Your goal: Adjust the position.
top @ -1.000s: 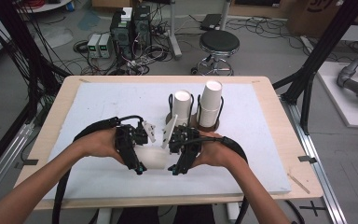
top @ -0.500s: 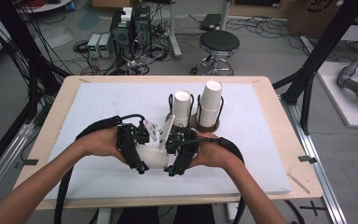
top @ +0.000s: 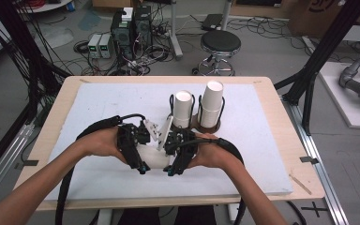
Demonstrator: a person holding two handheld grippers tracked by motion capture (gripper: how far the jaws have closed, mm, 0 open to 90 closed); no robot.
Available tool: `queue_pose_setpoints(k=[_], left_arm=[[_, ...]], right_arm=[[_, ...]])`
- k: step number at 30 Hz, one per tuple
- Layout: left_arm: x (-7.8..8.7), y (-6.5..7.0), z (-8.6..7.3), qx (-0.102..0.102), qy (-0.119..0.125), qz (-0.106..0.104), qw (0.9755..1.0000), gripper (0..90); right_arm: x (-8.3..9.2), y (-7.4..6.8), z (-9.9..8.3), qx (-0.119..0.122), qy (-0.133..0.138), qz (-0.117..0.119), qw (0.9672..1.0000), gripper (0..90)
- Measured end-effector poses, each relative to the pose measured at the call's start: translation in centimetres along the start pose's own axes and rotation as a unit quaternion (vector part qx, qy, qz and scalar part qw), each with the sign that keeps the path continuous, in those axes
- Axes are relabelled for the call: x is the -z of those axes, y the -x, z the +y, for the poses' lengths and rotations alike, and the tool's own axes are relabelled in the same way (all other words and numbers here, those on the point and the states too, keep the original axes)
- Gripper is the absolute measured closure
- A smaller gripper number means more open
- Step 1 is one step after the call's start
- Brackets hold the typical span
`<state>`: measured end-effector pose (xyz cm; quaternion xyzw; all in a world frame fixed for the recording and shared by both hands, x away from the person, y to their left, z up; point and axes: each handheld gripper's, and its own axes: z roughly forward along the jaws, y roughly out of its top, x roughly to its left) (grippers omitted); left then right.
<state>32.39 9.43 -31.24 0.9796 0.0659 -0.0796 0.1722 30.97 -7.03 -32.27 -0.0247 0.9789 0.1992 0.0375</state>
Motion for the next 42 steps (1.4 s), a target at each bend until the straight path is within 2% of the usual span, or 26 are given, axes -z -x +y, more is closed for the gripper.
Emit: queue_pose_setpoints(k=[2, 6, 18, 22, 23, 26, 27, 28, 30, 31, 32, 33, 34, 36, 39, 42], left_arm=[[0.0, 0.0, 0.0, 0.0, 0.0, 0.0, 1.0, 31.3], [0.0, -0.1, -0.1, 0.0, 0.001, 0.003, 1.0, 31.3], [-0.1, -0.1, -0.1, -0.003, 0.002, 0.004, 1.0, 30.5], [-0.1, -0.2, -0.2, -0.006, 0.008, 0.009, 0.9999, 27.4], [-0.1, -0.2, -0.2, -0.009, 0.018, 0.011, 0.9997, 26.3], [-0.1, -0.2, -0.3, -0.014, 0.026, 0.011, 0.9995, 22.2], [-0.1, -0.3, -0.5, -0.017, 0.041, -0.001, 0.999, 15.4], [-0.1, -0.3, -0.6, -0.021, 0.051, -0.004, 0.9984, 13.9], [0.0, -0.2, -0.7, -0.024, 0.058, -0.007, 0.998, 13.8], [0.1, -0.3, -0.8, -0.03, 0.072, -0.012, 0.9969, 12.7], [0.1, -0.3, -0.8, -0.03, 0.072, -0.012, 0.9969, 12.3], [0.2, -0.2, -0.8, -0.028, 0.077, -0.006, 0.9966, 12.5], [0.3, -0.2, -0.9, -0.021, 0.093, -0.003, 0.9954, 14.4], [0.5, -0.3, -0.9, -0.025, 0.09, -0.003, 0.9956, 17.3], [0.9, -0.3, -1.1, -0.035, 0.107, -0.001, 0.9936, 19.8], [1.3, -0.3, -1.2, -0.037, 0.12, 0.001, 0.9921, 19.8]], right_arm=[[0.0, 0.0, 0.1, 0.002, 0.003, 0.0, 1.0, 26.6], [0.0, -0.1, 0.2, 0.005, 0.003, 0.01, 0.9999, 35.6], [0.0, -0.1, 0.2, 0.003, 0.0, 0.007, 1.0, 37.0], [0.1, 0.0, 0.1, 0.003, 0.001, 0.002, 1.0, 37.0], [0.1, 0.0, 0.1, 0.001, 0.003, 0.002, 1.0, 36.9], [0.0, 0.0, -0.1, -0.001, 0.004, 0.004, 1.0, 36.9], [-0.1, 0.0, -0.2, -0.001, 0.005, 0.003, 1.0, 36.9], [-0.1, 0.0, -0.2, -0.002, 0.002, -0.001, 1.0, 36.9], [-0.2, 0.0, -0.4, -0.004, 0.004, 0.003, 1.0, 36.9], [-0.2, 0.1, -0.4, -0.005, 0.003, 0.004, 1.0, 36.9], [-0.2, 0.1, -0.4, -0.005, 0.003, 0.004, 1.0, 36.9], [-0.3, 0.1, -0.6, -0.006, 0.004, 0.003, 1.0, 36.9], [-0.3, 0.1, -0.6, -0.008, 0.005, 0.005, 0.9999, 36.9], [-0.4, 0.1, -0.6, -0.008, 0.005, 0.004, 0.9999, 36.9], [-0.3, 0.1, -0.7, -0.01, 0.007, 0.004, 0.9999, 36.9], [-0.4, 0.1, -0.7, -0.011, 0.008, 0.005, 0.9999, 36.9]])
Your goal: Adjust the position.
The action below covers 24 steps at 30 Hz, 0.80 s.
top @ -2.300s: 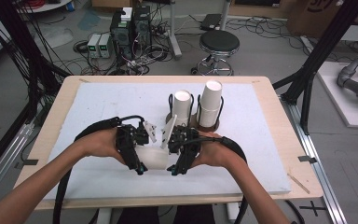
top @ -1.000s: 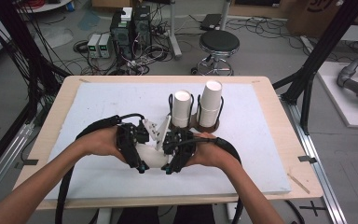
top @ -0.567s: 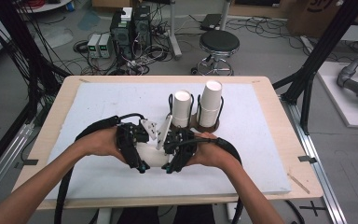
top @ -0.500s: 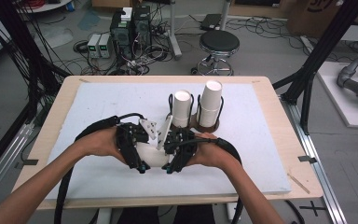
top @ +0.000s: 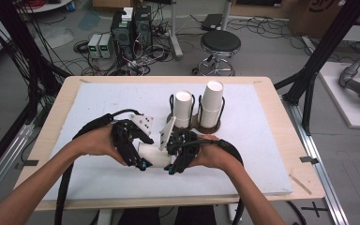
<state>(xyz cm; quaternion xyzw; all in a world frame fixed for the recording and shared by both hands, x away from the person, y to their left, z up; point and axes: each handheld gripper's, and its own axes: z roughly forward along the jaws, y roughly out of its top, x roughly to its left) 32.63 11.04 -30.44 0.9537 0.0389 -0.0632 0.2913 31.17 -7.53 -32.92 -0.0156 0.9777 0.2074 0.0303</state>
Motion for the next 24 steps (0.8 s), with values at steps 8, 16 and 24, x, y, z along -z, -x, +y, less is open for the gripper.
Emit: queue_pose_setpoints(k=[8, 16, 24], left_arm=[[1.1, -0.1, -0.1, 0.008, 0.049, 0.004, 0.9988, 15.9], [2.3, -0.2, -0.2, 0.008, 0.094, 0.008, 0.9955, 12.5], [2.8, -0.2, -0.2, 0.006, 0.117, 0.014, 0.993, 12.4]], right_arm=[[-0.1, 0.0, -0.1, -0.002, -0.001, -0.001, 1.0, 36.9], [-0.1, 0.1, -0.2, -0.004, 0.001, 0.001, 1.0, 36.9], [0.0, 0.0, -0.2, -0.001, 0.002, -0.003, 1.0, 36.9]])
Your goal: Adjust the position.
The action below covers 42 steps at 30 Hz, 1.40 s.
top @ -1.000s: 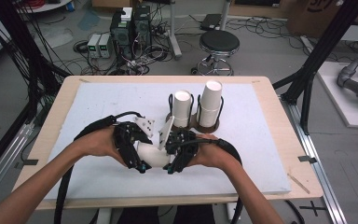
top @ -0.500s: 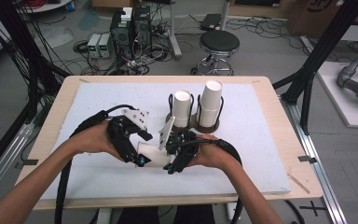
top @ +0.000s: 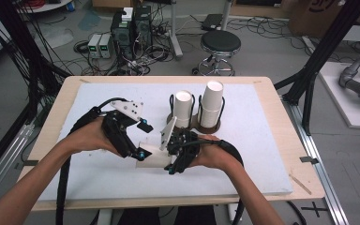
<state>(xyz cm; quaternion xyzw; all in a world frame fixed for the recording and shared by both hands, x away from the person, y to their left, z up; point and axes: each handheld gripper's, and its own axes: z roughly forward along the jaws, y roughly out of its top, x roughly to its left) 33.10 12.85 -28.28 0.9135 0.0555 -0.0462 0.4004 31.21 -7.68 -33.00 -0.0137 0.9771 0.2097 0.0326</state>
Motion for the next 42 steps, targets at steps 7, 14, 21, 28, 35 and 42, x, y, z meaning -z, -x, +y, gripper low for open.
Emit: queue_pose_setpoints(k=[7, 14, 21, 28, 35, 42], left_arm=[[0.6, -0.1, -0.5, -0.001, 0.058, -0.001, 0.9983, 12.4], [1.7, 0.0, -2.4, -0.005, 0.152, 0.018, 0.9882, 12.4], [2.6, 0.1, -4.5, 0.009, 0.216, 0.039, 0.9756, 11.6], [2.5, 0.1, -5.8, 0.014, 0.239, 0.043, 0.97, 11.1], [1.8, 0.1, -7.5, 0.023, 0.258, 0.039, 0.9651, 10.5], [0.8, 0.2, -9.2, 0.033, 0.266, 0.043, 0.9624, 10.5]], right_arm=[[0.3, -0.1, -0.3, 0.0, 0.014, -0.008, 0.9999, 36.9], [0.6, -0.1, -1.3, -0.009, 0.046, -0.015, 0.9988, 36.9], [0.6, -0.2, -2.8, -0.028, 0.096, -0.016, 0.9948, 36.9], [0.4, -0.3, -3.4, -0.037, 0.119, -0.02, 0.992, 36.9], [0.5, -0.4, -3.9, -0.044, 0.149, -0.023, 0.9876, 36.9], [0.6, -0.6, -4.5, -0.055, 0.177, -0.027, 0.9823, 36.9]])
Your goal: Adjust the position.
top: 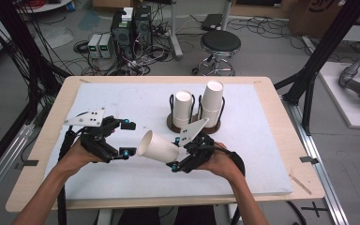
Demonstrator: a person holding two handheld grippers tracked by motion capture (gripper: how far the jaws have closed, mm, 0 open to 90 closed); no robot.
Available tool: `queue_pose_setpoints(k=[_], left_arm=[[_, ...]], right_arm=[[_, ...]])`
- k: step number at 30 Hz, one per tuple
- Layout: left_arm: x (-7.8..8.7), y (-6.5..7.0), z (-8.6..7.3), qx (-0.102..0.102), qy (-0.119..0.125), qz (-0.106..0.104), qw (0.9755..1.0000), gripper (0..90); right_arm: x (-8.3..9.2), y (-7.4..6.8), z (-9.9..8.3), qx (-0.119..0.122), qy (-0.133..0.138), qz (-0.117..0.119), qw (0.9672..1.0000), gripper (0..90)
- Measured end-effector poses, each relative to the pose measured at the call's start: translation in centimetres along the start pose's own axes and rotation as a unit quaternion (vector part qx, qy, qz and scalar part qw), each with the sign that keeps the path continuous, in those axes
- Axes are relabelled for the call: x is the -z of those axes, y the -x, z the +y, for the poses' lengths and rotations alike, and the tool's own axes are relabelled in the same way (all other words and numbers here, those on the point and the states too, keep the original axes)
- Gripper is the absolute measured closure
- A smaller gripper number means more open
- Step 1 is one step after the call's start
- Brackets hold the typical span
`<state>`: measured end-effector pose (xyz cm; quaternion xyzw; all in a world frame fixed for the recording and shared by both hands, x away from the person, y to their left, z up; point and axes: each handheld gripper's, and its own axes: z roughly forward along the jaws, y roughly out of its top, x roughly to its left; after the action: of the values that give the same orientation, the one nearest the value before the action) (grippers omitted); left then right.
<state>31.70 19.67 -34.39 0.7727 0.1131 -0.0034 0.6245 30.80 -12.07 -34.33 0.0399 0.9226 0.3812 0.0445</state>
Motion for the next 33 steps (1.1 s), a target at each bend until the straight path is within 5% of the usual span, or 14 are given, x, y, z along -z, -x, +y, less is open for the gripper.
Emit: queue_pose_setpoints(k=[17, 25, 33], left_arm=[[-0.9, 0.5, -2.5, 0.008, -0.007, -0.002, 0.9999, 11.5], [-1.4, 0.7, -2.5, 0.001, -0.004, -0.004, 1.0, 12.2], [-1.7, 0.8, -2.5, 0.005, 0.009, -0.012, 0.9999, 12.2]], right_arm=[[-1.2, -0.6, -2.4, -0.023, 0.06, -0.016, 0.9978, 36.9], [-1.5, -0.8, -3.9, -0.034, 0.137, -0.005, 0.99, 36.9], [-2.4, -1.1, -4.6, -0.035, 0.178, 0.002, 0.9835, 36.9]])
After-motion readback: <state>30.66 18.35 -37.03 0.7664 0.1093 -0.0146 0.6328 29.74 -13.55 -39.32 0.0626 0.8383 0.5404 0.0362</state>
